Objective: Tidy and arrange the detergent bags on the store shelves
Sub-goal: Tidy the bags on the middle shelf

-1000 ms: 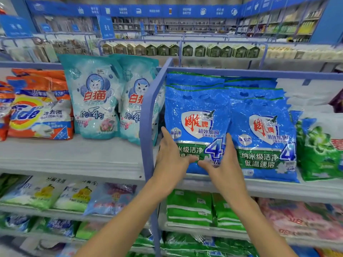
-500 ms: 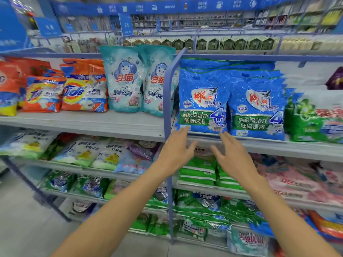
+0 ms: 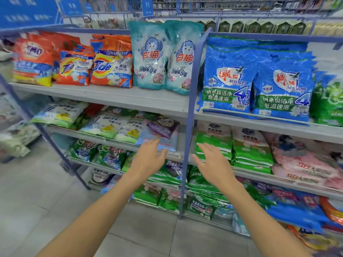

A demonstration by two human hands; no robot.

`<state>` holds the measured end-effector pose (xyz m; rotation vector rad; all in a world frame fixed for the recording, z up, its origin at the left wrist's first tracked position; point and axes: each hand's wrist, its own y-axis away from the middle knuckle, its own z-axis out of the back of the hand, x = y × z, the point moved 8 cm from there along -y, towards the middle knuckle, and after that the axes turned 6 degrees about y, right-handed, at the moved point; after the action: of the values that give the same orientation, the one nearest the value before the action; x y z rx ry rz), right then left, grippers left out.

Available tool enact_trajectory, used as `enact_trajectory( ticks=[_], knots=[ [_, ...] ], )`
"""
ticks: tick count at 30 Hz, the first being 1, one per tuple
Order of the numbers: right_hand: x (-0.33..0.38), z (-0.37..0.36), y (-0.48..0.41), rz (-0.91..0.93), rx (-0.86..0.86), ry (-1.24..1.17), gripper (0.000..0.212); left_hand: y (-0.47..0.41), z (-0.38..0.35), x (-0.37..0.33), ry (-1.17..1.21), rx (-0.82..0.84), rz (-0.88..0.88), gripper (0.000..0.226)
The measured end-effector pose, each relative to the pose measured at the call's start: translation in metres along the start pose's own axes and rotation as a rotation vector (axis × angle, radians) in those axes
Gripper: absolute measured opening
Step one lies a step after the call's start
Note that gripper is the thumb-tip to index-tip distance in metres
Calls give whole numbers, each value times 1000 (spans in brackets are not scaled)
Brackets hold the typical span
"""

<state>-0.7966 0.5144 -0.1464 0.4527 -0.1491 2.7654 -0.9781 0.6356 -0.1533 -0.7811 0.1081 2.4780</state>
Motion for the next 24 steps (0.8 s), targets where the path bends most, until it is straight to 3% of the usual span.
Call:
enact_trajectory(
  ticks=[7,14,21,24],
  knots=[
    [54,-60,-68,16,75,-6,61,-48,0,93,-99,55,63,61],
    [73,-133,-161,-141,118,-26,53,-138,-1,174,-41,80,41,57],
    [50,-210,-261,-284,-3,-184,39,-218,-31,194,-1,85,27,41],
    [33,-242,-296,-417,-33,-363,39,-249,-62,195,85,93,-7,35]
  ],
)
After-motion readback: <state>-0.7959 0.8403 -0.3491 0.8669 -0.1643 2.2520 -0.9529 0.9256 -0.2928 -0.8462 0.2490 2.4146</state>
